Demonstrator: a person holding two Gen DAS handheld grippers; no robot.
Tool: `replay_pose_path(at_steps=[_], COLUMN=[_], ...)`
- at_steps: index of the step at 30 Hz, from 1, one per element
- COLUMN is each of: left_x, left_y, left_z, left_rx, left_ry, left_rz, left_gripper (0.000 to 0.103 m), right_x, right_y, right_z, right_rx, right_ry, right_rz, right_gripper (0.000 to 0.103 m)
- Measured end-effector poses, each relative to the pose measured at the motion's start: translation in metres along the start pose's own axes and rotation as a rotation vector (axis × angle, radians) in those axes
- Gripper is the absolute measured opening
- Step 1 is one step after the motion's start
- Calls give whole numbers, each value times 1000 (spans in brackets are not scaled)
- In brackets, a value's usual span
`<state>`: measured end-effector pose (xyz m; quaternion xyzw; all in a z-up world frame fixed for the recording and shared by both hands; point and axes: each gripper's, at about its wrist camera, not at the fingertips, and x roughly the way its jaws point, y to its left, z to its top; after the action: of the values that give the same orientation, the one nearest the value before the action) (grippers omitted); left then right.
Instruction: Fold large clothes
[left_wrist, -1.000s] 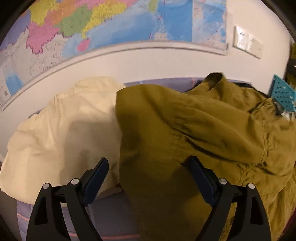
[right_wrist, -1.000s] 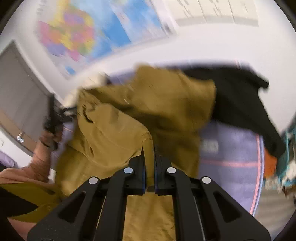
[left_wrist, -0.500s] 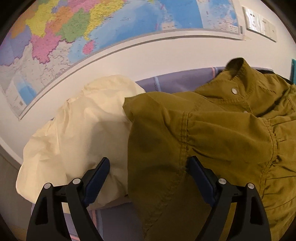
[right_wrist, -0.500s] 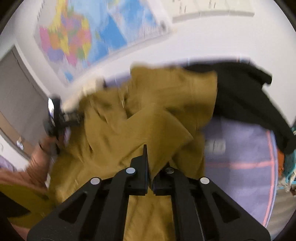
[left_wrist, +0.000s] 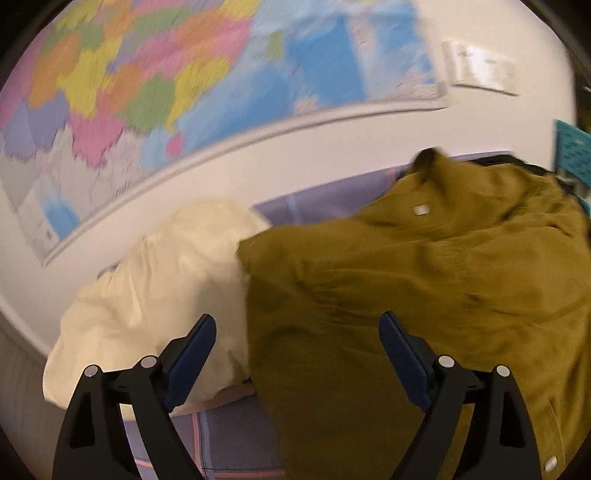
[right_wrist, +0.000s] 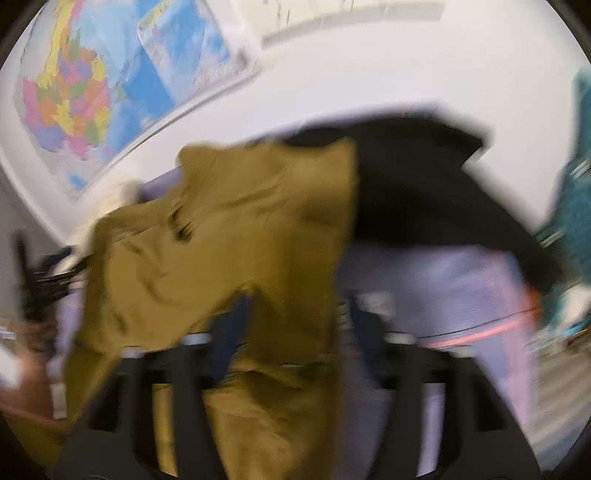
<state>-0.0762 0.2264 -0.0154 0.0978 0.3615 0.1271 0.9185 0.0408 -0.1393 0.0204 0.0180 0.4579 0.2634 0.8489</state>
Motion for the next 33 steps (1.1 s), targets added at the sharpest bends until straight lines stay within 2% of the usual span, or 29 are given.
replay_pose_path(at_steps=[3,5,8,10,12,14,17,21,24,27,30,33], left_x=[-5,5,25,39,51,61,66,63,55,33,12,10], left_y=[-12,-22,-27,-30,-31,-30,-30,-33,-31,-31,-34,-38], left_z=[-2,-1,1,1,-3,-5,-6,-7,-6,-4,-8,-17], left_rx=[38,64,39,41,36,31,30,52,42,42,52,67], left_ry=[-8,10,58,80,116,128,132,123,109,51,10,34], left_rz=[-96,-91,-115,-83,-55,-35,-24,-3,3,-47,-125,-154], left_gripper=[88,88,88,88,88,90,90,90,90,90,90,90], right_x=[-31,-33,-17,7,35,69,96,74,41,17,25,58], right_y=[15,37,73,90,93,83,65,68,73,91,115,141], right_z=[-2,-4,-5,-4,0,3,4,5,4,3,-1,-16], right_rx=[-55,-128,-245,-300,-321,-291,-229,-222,-212,-254,-307,-389], right_ry=[-103,-104,-52,-18,26,80,129,118,42,4,48,129], right_rz=[31,88,114,131,116,46,57,45,91,177,263,235], right_gripper=[63,60,58,55,55,54,48,51,55,55,52,52])
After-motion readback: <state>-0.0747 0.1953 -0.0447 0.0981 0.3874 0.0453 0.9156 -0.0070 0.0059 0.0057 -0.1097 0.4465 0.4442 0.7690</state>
